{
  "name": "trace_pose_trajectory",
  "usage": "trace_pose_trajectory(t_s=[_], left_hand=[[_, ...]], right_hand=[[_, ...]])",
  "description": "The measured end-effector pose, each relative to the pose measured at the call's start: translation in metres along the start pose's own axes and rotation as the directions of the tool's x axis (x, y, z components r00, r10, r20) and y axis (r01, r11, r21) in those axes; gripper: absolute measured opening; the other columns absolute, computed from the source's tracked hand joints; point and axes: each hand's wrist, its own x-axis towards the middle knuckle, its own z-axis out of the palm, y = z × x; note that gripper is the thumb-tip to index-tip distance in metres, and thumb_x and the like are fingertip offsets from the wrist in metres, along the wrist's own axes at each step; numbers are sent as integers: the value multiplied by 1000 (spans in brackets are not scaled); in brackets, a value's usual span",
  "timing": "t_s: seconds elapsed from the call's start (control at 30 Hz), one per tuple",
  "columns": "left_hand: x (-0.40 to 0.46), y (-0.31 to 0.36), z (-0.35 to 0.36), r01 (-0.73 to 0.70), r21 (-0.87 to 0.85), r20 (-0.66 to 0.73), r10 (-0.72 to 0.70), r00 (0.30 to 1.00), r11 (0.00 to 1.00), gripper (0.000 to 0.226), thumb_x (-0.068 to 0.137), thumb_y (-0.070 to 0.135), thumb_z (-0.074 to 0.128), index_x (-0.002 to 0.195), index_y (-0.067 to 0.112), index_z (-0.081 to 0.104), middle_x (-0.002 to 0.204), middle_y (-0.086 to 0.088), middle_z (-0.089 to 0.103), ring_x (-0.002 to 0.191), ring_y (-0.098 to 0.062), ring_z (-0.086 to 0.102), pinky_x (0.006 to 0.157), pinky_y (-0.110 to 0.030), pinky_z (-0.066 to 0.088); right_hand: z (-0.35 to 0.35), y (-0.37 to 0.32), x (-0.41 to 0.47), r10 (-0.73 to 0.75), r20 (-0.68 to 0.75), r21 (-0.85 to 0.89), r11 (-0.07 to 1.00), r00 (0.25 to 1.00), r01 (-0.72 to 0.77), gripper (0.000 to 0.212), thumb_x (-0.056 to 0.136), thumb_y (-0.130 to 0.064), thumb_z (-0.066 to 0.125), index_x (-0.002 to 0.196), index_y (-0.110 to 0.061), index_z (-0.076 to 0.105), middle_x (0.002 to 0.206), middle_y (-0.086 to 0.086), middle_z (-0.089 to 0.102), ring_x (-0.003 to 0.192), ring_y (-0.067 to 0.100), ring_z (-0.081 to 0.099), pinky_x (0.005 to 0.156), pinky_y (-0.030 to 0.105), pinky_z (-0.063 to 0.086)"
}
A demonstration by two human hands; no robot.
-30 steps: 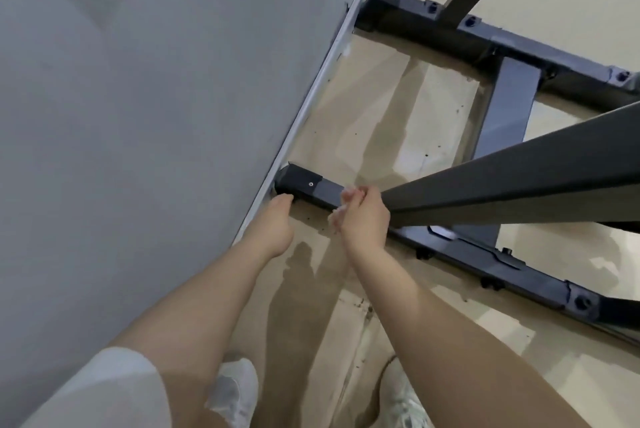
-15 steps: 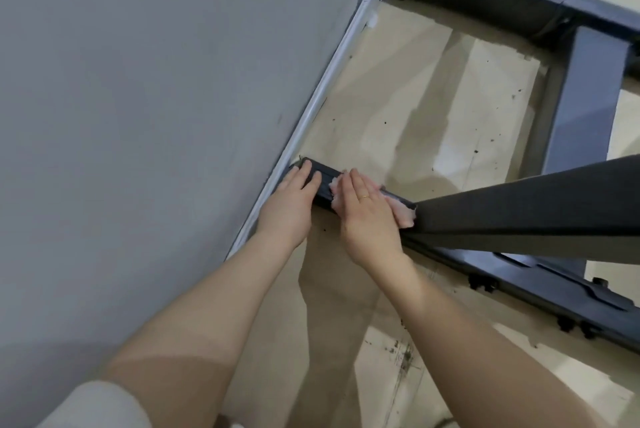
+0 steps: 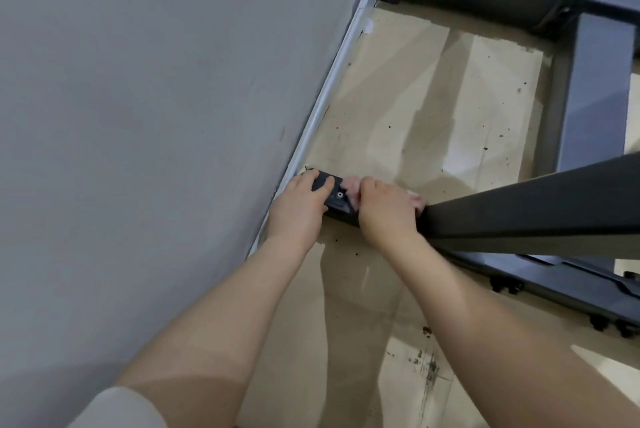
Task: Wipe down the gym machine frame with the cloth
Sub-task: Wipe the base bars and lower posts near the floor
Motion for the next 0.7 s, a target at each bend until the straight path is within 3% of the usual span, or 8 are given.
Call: trace_pose_trajectory(t_s=[0.1,0.13,0.2,0.3,0.4,0.47,0.57,0.7], left_hand=[[0,-1,-1,-8,4,5,8,1000,1000,49,98,23,45,145,27,31,152,-2,25,134,-21,26,93,-31,39],[1,-1,-2,-5,0,4,5,1000,1000,49,98,23,46,145,27,32,152,-2,26,134,-22,27,92,-31,39],[1,-1,-2,0,-5,-1,0,1000,1000,49,98,22,47,144,26,33,151,-2,27,133,-22,28,91,-32,40],[-2,-1,0,-7,-3,-4,7,1000,1000,48,98,22,45,145,26,32,152,-3,26,135,-21,26,92,-32,40],[-2,-1,0,-9,7,-11,9,1000,1000,48,99,21,44,145,26,31,153,-4,25,136,-22,25,90,-33,41],[-2,0,-2,-10,19,-6,10,1000,1000,49,99,20,44,145,27,30,152,-3,25,136,-21,25,88,-33,41],[-2,2,-5,-7,29,7,7,1000,1000,48,98,20,45,144,26,32,151,-2,27,134,-22,28,87,-32,42],[-2,3,-4,-12,35,10,12,1000,999,49,98,22,45,145,25,30,151,-3,26,134,-23,28,92,-33,41]], right_hand=[[-16,-6,25,156,179,160,970,971,-185,26,100,-29,29,107,-16,51,108,10,59,104,32,55,86,47,36],[-14,-10,22,171,141,122,974,975,-188,28,100,-28,29,110,-15,51,109,11,61,103,32,56,80,43,36],[-4,-14,-1,110,-115,86,991,987,-101,20,94,-17,34,104,-11,51,104,12,64,99,32,58,67,34,31],[10,-7,-29,-46,-329,173,979,943,108,19,84,-2,47,98,3,59,100,23,66,99,36,62,78,39,41],[5,-6,-9,12,-212,142,990,977,19,26,94,-13,42,117,-6,51,121,16,60,104,34,58,69,38,26],[5,-10,-3,48,-180,86,996,982,-33,21,94,-15,37,112,-9,48,113,14,62,100,33,56,66,36,21],[8,-11,-30,-32,-291,91,994,956,61,45,86,-13,32,119,3,58,115,22,64,106,36,61,85,41,46],[28,-13,-61,-171,-348,-65,985,922,158,45,84,-18,36,110,0,69,116,19,66,106,36,64,82,46,55]])
